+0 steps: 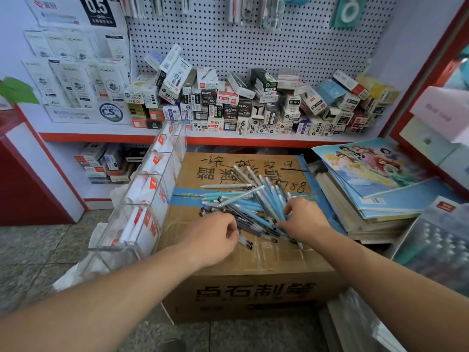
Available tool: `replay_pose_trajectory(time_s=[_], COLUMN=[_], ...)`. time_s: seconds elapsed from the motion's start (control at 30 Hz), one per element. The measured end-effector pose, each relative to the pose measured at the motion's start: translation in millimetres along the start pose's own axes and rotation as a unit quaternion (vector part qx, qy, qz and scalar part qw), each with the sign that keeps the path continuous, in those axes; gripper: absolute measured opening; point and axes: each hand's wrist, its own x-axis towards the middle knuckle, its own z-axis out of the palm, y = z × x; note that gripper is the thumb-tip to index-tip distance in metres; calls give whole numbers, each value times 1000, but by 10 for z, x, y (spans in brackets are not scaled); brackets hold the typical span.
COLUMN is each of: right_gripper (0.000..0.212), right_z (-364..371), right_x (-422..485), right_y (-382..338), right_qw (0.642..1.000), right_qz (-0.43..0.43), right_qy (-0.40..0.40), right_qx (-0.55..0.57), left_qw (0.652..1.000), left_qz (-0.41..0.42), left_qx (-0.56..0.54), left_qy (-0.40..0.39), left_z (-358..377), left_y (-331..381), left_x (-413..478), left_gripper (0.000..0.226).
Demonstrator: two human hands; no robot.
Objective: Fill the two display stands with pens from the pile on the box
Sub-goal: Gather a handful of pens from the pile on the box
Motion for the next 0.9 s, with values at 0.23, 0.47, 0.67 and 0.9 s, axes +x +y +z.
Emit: replay_pose_trajectory(time_s=[0.23,0.47,0.67,0.9], right_gripper=[16,17,10,13], right_z=[-90,-177,-165,-66], right_x=[-66,-599,-571,-144], right_y=[59,-209,-3,572], right_qw=[987,947,954,990], right_qz=[-15,-105,-94,22], right_qy=[24,-41,-24,34], right_qx=[157,302,282,136], left_qw=[999,844,823,875], left_qz=[-16,-86,-118,-103], left_qx=[-49,-528,-553,-468], left_qy=[6,-44,-56,-64], left_z=[4,-101,-58,27], left_y=[-25,441,492,313], left_x=[107,61,36,16], left_gripper=[14,17,14,9])
